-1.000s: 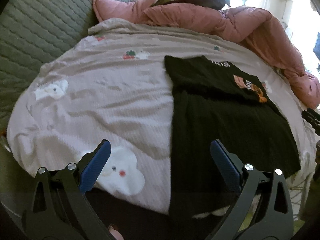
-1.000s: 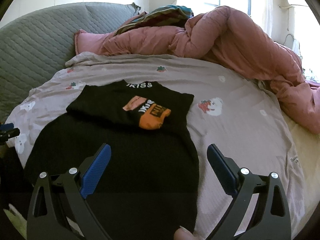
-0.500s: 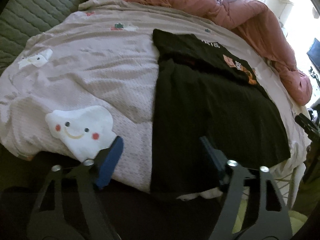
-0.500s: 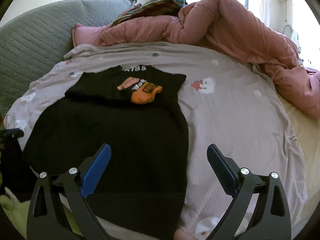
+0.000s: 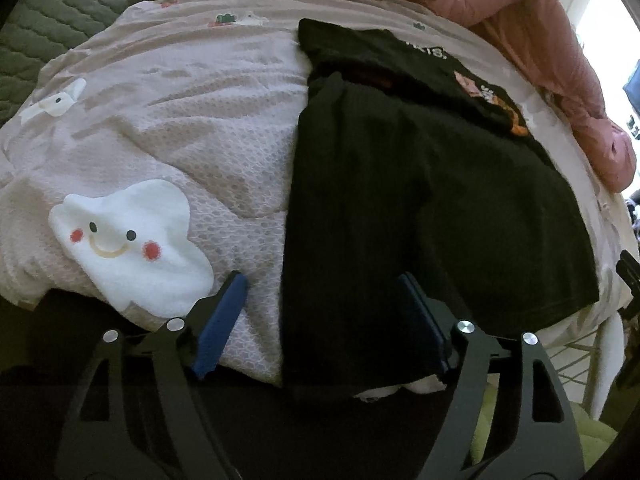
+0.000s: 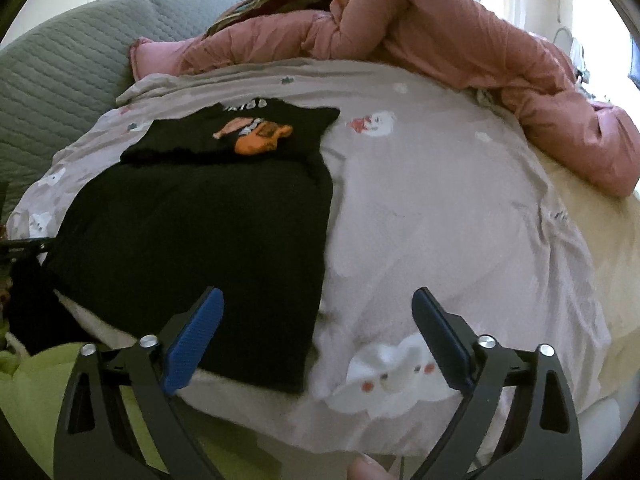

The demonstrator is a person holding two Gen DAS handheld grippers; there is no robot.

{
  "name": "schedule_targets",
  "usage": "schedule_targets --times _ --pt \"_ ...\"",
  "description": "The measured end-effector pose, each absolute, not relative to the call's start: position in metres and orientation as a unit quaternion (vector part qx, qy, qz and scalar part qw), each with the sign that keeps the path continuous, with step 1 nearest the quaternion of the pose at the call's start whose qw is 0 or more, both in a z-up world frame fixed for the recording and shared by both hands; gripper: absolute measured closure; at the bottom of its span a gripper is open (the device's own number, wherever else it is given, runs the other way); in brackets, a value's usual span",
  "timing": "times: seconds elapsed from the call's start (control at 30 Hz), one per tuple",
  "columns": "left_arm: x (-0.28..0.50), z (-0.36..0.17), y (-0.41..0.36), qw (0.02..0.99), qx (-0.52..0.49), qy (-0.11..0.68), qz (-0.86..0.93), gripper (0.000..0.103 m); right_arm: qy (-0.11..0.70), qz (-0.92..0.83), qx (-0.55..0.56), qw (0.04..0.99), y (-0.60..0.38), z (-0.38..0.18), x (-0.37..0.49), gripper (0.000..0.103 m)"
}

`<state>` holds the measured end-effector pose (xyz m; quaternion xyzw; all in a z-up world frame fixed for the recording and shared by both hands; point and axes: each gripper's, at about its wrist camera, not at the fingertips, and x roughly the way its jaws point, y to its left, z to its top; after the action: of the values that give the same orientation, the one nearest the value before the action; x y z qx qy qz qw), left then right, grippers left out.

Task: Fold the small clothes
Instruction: 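Lower both grippers onto the shirt hem and close on it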

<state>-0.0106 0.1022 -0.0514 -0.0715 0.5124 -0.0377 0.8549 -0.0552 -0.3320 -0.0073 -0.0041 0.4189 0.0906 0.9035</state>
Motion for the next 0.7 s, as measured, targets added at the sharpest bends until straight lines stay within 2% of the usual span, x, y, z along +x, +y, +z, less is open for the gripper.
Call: schedule_targets --times 0.13,0.17,0.2,0.27,0.33,0.4,0.43,0.5,0.6,0.7 --pt "-0.007 -0.054 0.106 0.854 -0.084 0.513 -0.037 0.033 0.431 0.099 0.007 0.897 -0.33 -0.015 -0.054 0.026" --pt "-0.008 -0.054 0.106 0.854 -0.083 0.513 -0.036 0.033 0.433 0.102 0.008 0.895 -0.329 -0.016 -0.053 0.036" --pt "-0.009 -0.054 0.105 0.855 -0.079 0.512 -0.034 0.034 0.437 0.105 0.011 0.893 -0.328 -0.018 -0.052 0.041" --pt "-0.01 -0.052 0.102 0.857 -0.068 0.511 -0.028 0.042 0.443 0.114 0.02 0.889 -0.326 -0.021 -0.048 0.05" --pt "-0.011 -0.048 0.102 0.859 -0.064 0.507 -0.032 0.057 0.447 0.119 0.023 0.886 -0.323 -0.024 -0.046 0.056" --pt "-0.011 -0.045 0.104 0.86 -0.07 0.504 -0.037 0.07 0.456 0.122 0.026 0.881 -0.323 -0.029 -0.042 0.058" --pt "-0.012 -0.045 0.106 0.859 -0.075 0.504 -0.039 0.071 0.459 0.122 0.028 0.88 -0.323 -0.032 -0.041 0.058" --pt "-0.011 -0.046 0.107 0.858 -0.08 0.506 -0.042 0.071 0.466 0.121 0.034 0.876 -0.324 -0.037 -0.037 0.058" --pt "-0.009 -0.053 0.105 0.852 -0.087 0.515 -0.047 0.061 0.477 0.122 0.045 0.869 -0.324 -0.045 -0.034 0.058" --pt "-0.009 -0.054 0.099 0.853 -0.075 0.514 -0.049 0.059 0.48 0.122 0.048 0.867 -0.324 -0.051 -0.034 0.059"
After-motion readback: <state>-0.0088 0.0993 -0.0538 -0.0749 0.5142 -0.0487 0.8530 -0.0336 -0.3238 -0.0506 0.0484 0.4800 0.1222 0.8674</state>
